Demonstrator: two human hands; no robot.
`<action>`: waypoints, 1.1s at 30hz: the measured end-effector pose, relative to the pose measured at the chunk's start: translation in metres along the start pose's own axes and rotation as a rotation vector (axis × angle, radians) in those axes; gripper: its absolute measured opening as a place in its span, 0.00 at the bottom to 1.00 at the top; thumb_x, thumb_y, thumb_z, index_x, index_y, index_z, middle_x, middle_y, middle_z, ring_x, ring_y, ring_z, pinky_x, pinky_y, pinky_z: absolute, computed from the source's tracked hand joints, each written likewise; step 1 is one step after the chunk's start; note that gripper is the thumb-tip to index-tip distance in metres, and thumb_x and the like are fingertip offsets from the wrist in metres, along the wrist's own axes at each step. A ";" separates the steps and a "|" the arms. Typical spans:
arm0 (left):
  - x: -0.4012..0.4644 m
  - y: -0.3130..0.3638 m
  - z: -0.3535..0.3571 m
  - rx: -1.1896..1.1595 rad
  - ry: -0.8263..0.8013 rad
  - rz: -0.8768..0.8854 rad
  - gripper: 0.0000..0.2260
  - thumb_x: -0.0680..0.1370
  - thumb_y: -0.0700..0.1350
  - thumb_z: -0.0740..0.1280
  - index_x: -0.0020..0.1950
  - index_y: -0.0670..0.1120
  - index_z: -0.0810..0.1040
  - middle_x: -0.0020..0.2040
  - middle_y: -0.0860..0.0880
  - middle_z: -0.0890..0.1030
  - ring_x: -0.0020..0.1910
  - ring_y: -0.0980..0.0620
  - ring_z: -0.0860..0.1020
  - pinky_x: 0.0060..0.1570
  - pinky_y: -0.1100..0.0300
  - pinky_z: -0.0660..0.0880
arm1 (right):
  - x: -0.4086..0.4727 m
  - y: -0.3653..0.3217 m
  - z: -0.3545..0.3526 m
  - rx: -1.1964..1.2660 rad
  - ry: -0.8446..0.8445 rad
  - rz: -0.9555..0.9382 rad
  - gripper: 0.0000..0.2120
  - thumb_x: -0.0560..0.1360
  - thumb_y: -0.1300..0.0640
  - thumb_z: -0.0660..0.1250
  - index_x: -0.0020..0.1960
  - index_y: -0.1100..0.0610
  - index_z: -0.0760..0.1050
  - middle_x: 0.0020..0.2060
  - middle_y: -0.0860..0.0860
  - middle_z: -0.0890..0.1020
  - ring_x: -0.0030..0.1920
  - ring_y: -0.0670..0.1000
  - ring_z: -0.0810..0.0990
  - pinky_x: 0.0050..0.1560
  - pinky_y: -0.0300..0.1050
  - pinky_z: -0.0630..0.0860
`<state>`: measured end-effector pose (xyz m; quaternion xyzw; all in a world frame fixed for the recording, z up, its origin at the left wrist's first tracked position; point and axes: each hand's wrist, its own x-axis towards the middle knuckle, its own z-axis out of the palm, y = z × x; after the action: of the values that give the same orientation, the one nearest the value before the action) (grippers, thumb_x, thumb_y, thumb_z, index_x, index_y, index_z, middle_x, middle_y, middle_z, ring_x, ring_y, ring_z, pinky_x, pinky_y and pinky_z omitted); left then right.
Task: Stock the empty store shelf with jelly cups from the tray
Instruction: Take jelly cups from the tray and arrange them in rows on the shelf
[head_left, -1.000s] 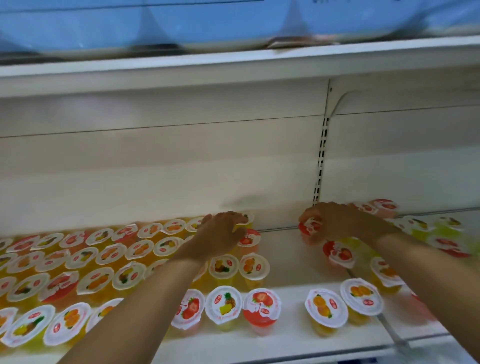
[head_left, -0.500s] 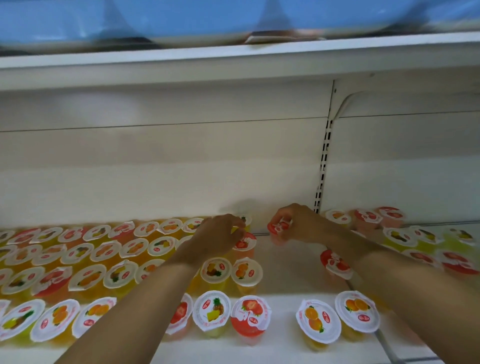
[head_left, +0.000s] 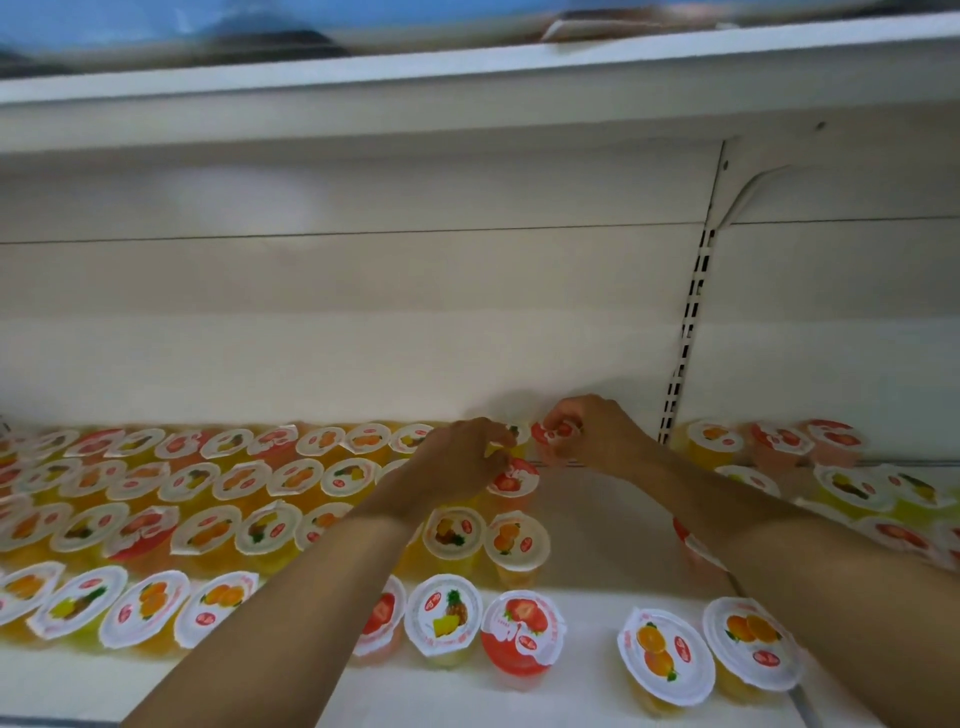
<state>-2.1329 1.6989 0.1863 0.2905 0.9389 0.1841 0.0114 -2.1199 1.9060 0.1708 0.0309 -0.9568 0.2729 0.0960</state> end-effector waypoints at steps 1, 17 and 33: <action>-0.001 0.000 0.000 -0.006 -0.001 0.002 0.15 0.81 0.50 0.61 0.67 0.54 0.74 0.70 0.54 0.73 0.66 0.49 0.73 0.65 0.54 0.69 | -0.002 0.000 -0.001 -0.009 -0.009 0.005 0.12 0.69 0.53 0.76 0.52 0.54 0.81 0.49 0.50 0.82 0.46 0.46 0.77 0.39 0.31 0.68; -0.067 0.019 -0.002 0.063 -0.049 0.125 0.15 0.80 0.54 0.60 0.67 0.62 0.73 0.72 0.61 0.68 0.71 0.56 0.66 0.69 0.60 0.60 | -0.138 -0.027 -0.096 -0.324 -0.317 0.383 0.32 0.66 0.45 0.76 0.68 0.44 0.70 0.60 0.45 0.76 0.57 0.48 0.76 0.59 0.44 0.75; -0.077 0.023 -0.005 0.096 -0.123 0.022 0.19 0.82 0.57 0.56 0.73 0.60 0.65 0.74 0.55 0.66 0.73 0.51 0.64 0.73 0.54 0.54 | -0.111 -0.043 -0.042 -0.065 -0.075 0.334 0.18 0.64 0.58 0.77 0.52 0.51 0.78 0.43 0.45 0.77 0.40 0.42 0.75 0.33 0.35 0.69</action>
<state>-2.0572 1.6726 0.1924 0.3116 0.9410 0.1207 0.0529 -1.9995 1.8929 0.2057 -0.1213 -0.9599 0.2523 0.0144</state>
